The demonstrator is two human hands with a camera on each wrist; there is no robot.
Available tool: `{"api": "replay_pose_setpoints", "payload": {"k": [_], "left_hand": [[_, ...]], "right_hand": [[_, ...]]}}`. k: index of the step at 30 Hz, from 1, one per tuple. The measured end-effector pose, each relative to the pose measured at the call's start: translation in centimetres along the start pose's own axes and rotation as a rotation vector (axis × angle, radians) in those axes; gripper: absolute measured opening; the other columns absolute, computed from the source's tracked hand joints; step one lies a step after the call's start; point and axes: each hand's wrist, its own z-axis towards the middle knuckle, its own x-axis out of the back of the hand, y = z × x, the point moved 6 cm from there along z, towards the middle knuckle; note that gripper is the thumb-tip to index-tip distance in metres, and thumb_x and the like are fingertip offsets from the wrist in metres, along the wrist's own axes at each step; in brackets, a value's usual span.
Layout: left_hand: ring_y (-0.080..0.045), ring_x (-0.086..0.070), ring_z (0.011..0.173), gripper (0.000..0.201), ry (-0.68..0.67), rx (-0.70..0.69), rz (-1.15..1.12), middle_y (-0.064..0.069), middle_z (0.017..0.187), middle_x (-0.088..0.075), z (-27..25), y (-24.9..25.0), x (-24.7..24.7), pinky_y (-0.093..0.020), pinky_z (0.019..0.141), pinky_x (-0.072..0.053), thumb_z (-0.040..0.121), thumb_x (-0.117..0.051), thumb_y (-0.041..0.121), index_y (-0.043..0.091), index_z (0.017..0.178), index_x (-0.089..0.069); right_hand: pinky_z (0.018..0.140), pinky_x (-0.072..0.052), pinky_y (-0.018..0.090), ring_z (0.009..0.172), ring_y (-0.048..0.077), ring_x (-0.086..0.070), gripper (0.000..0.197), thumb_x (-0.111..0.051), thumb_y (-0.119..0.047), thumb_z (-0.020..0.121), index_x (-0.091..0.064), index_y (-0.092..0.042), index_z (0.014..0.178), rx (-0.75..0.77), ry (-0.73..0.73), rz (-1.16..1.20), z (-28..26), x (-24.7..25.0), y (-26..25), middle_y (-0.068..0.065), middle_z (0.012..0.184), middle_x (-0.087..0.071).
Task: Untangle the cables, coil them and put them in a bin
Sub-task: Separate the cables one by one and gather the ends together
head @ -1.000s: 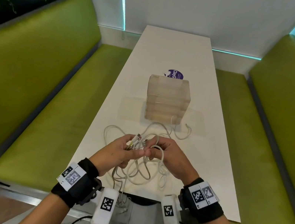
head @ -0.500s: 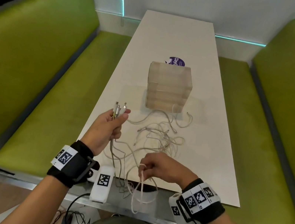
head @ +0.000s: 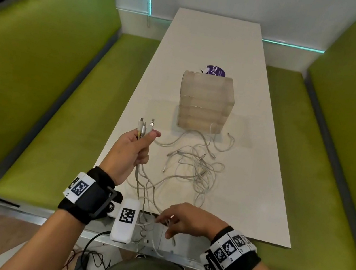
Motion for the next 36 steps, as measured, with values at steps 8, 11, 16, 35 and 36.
{"api": "replay_pose_setpoints", "payload": {"k": [8,11,16,35,36], "left_hand": [[-0.009,-0.019,0.046,0.014,-0.007,-0.008,-0.007,0.009,0.053,-0.022,0.0,0.6,-0.1,-0.020,0.043,-0.023,0.096,-0.053,0.019,0.007,0.096,-0.061],[-0.009,-0.019,0.046,0.014,-0.007,-0.010,-0.018,0.008,0.054,-0.022,0.0,0.7,-0.2,-0.020,0.043,-0.023,0.096,-0.053,0.019,0.007,0.095,-0.061],[-0.009,-0.019,0.046,0.014,-0.003,-0.014,-0.020,0.008,0.054,-0.022,0.0,0.7,-0.2,-0.020,0.042,-0.023,0.096,-0.053,0.018,0.007,0.095,-0.061],[-0.010,-0.018,0.047,0.021,0.060,0.043,-0.011,0.007,0.054,-0.022,-0.2,-1.0,1.2,-0.020,0.042,-0.021,0.096,-0.052,0.025,0.010,0.081,-0.053],[-0.010,-0.018,0.047,0.021,0.065,0.047,-0.007,0.007,0.054,-0.023,-0.3,-1.1,1.4,-0.020,0.043,-0.021,0.096,-0.052,0.026,0.010,0.082,-0.053]], "right_hand": [[0.091,-0.051,0.038,0.093,0.013,-0.065,0.012,-0.068,-0.022,0.083,-0.066,-0.019,0.094,0.031,0.100,0.181,-1.2,1.9,1.1,0.001,0.099,-0.070],[0.085,-0.048,0.029,0.085,0.005,-0.063,0.023,-0.068,-0.026,0.084,-0.055,-0.027,0.104,0.022,0.182,0.294,-1.5,2.8,1.8,-0.004,0.096,-0.070],[0.091,-0.047,0.023,0.100,0.004,-0.061,0.026,-0.065,-0.031,0.087,-0.059,-0.024,0.112,0.002,0.300,0.295,-1.8,4.1,2.4,-0.007,0.107,-0.067],[0.077,-0.044,0.031,0.100,0.024,-0.061,0.030,-0.064,-0.035,0.086,-0.069,-0.013,0.106,-0.356,0.486,-0.241,5.7,12.0,2.1,0.007,0.105,-0.069],[0.073,-0.043,0.029,0.094,0.023,-0.062,0.025,-0.061,-0.031,0.089,-0.070,-0.012,0.102,-0.339,0.488,-0.202,5.6,12.2,2.0,0.008,0.101,-0.070]]}}
